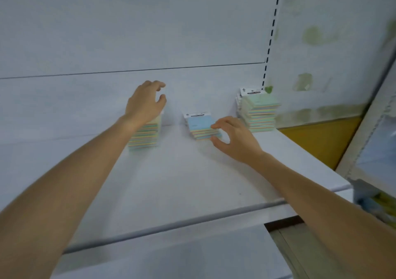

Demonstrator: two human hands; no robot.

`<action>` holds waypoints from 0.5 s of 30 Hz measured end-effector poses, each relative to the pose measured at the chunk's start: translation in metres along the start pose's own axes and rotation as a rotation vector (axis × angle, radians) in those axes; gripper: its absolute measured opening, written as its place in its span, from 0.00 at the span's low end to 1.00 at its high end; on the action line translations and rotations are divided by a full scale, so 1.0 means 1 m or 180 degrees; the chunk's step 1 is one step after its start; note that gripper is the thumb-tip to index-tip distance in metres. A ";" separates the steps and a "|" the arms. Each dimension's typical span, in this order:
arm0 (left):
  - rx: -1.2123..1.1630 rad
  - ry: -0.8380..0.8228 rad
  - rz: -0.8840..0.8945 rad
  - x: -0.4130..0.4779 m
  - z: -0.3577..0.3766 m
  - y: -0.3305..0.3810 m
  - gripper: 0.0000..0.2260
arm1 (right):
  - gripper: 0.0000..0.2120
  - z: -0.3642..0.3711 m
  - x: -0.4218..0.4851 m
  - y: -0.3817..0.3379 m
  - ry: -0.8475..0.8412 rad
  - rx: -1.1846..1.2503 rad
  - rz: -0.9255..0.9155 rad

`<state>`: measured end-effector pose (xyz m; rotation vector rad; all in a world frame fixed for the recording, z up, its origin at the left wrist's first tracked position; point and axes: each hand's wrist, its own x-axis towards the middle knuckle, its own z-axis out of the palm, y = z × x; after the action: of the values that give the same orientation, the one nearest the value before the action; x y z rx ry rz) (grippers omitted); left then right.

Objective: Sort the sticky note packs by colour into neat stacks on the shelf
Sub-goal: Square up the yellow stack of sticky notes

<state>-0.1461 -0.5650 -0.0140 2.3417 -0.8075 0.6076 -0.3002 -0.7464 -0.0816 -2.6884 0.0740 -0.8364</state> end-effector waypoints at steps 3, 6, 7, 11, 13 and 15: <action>-0.0321 0.0259 -0.0341 -0.013 -0.019 -0.042 0.16 | 0.16 0.015 0.019 -0.045 -0.0038 0.0121 -0.0171; -0.0579 0.0449 -0.0626 -0.027 -0.027 -0.074 0.17 | 0.15 0.036 0.039 -0.086 -0.0098 0.0357 -0.0196; -0.0649 0.0494 -0.0682 -0.032 -0.028 -0.084 0.17 | 0.16 0.045 0.044 -0.096 -0.0114 0.0440 -0.0143; -0.1086 0.0561 -0.0929 -0.053 -0.028 -0.107 0.18 | 0.19 0.071 0.061 -0.123 -0.0022 0.0855 0.0273; -0.1313 0.0504 -0.0967 -0.059 -0.025 -0.108 0.18 | 0.21 0.078 0.067 -0.131 0.0087 0.1001 0.0532; -0.1474 0.0379 -0.0897 -0.064 -0.017 -0.107 0.18 | 0.24 0.084 0.067 -0.135 0.0209 0.1173 0.0741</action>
<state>-0.1244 -0.4597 -0.0784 1.9260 -0.4873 0.3844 -0.2038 -0.6037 -0.0672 -2.2576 0.2206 -0.7792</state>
